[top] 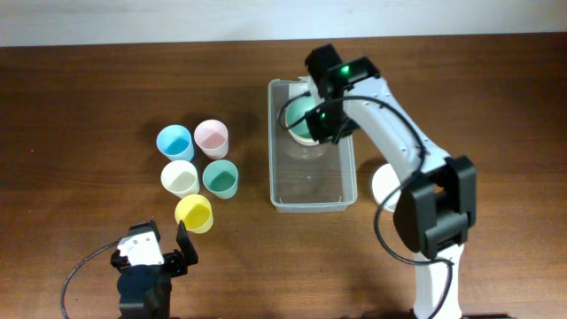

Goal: Pack container
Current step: 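Move right gripper to the white bowl and grasp its rim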

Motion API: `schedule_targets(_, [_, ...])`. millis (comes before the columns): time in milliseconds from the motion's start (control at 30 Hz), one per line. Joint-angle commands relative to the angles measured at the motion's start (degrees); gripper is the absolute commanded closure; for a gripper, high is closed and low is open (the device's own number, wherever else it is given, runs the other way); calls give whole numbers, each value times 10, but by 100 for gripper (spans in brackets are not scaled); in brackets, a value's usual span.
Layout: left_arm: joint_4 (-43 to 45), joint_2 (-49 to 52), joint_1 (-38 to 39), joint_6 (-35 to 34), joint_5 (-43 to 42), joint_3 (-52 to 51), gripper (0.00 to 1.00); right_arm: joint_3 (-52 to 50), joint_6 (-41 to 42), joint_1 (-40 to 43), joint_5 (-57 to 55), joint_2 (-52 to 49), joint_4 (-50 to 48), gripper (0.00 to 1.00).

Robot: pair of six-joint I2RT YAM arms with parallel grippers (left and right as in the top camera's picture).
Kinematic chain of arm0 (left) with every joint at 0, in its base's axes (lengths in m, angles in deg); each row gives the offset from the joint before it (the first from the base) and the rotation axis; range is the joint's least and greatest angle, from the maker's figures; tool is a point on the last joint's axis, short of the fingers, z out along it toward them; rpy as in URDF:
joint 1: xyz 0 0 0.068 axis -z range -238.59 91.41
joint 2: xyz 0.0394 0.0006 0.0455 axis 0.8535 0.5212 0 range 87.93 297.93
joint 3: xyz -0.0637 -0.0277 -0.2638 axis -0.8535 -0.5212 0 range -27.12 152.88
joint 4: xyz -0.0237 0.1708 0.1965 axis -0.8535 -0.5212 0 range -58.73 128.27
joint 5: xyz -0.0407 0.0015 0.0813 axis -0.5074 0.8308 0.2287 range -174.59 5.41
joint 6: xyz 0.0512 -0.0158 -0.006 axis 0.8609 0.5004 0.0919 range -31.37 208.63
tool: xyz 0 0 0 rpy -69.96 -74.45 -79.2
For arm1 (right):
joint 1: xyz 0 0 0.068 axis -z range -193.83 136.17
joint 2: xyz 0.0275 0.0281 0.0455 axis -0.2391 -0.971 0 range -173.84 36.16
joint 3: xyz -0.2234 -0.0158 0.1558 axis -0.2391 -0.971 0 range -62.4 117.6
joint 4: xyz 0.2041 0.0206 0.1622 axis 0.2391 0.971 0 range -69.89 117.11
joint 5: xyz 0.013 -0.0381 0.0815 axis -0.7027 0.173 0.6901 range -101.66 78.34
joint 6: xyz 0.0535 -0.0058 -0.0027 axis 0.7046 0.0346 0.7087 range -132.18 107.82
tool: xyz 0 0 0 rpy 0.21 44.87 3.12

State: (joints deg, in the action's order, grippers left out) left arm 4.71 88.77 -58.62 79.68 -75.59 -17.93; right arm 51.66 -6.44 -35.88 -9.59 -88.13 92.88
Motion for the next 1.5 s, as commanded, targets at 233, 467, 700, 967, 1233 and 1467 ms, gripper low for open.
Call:
schedule_targets(233, [1, -5, -1, 9, -4, -3, 1, 104, 87, 115, 1, 172, 122, 43])
schedule_targets(467, [1, -5, -1, 9, -4, -3, 1, 61, 111, 240, 11, 178, 189, 39])
schedule_targets(700, [1, -5, -1, 9, -4, -3, 1, -88, 111, 324, 24, 178, 141, 37])
schedule_targets(967, [1, -5, -1, 9, -4, -3, 1, -307, 59, 356, 123, 178, 2, 37])
schedule_targets(1233, [1, -5, -1, 9, -4, -3, 1, -443, 58, 356, 143, 178, -127, 60])
schedule_targets(1467, [1, -5, -1, 9, -4, -3, 1, -464, 96, 356, 142, 178, -166, 66])
